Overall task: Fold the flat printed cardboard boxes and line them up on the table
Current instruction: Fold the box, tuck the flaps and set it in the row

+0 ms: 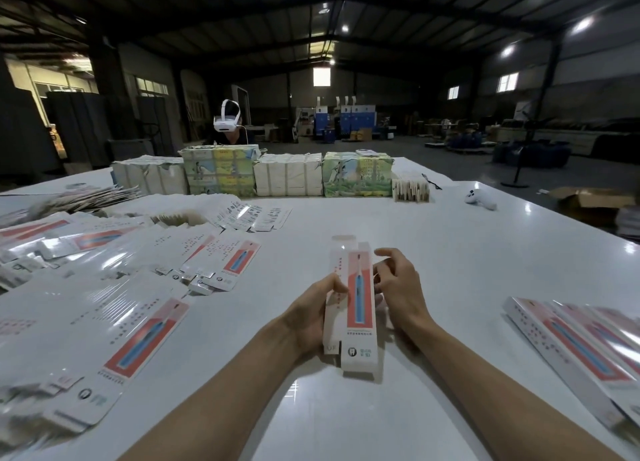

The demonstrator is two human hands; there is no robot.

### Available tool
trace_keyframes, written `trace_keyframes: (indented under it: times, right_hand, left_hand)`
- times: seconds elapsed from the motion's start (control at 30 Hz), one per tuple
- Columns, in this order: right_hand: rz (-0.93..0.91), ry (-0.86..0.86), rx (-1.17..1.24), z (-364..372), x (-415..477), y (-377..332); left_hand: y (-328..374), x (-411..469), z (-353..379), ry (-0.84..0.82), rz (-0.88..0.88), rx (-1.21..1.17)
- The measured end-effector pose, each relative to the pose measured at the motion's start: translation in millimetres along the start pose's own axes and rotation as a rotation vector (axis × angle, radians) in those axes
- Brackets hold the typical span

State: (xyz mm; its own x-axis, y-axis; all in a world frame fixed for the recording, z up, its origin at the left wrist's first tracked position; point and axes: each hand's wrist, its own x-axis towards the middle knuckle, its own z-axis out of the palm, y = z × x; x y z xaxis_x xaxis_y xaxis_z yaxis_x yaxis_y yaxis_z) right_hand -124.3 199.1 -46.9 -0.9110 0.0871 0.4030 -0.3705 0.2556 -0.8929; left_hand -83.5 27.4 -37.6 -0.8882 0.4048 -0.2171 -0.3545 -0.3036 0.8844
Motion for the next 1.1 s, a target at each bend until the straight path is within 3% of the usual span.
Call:
trace_keyframes:
  times: [0.13,0.23,0.37,0.57,0.83,0.97,1.1]
  right_hand:
    - [-0.177,0.077,-0.144,-3.7,9.8,-6.4]
    - [-0.294,-0.037,-0.322,-1.0,11.3,-8.4]
    - [-0.221,-0.191,-0.387,-0.5,6.5,-0.5]
    - [-0.219,-0.152,-0.414,-5.1,10.9,-5.9]
    - [-0.037,-0.289,-0.033,-17.1,17.6,-23.1]
    - [-0.002,-0.358,-0.039,-24.1,17.6,-27.1]
    - [0.04,-0.439,0.184,-28.2,20.0,-26.3]
  left_hand:
    - [3.5,-4.2,-0.6,-0.078,-0.045,0.013]
    - [4.7,-1.7,1.1,-0.039,-0.062,0.153]
    - [2.3,2.5,0.9,0.057,0.002,0.323]
    - [3.5,4.4,6.2,0.047,0.031,0.299]
    - [8.0,2.9,4.4,-0.116,0.04,0.061]
    - [7.6,2.2,-0.1,-0.152,-0.021,0.091]
    - [10.0,3.9,3.5,-0.115,-0.053,0.13]
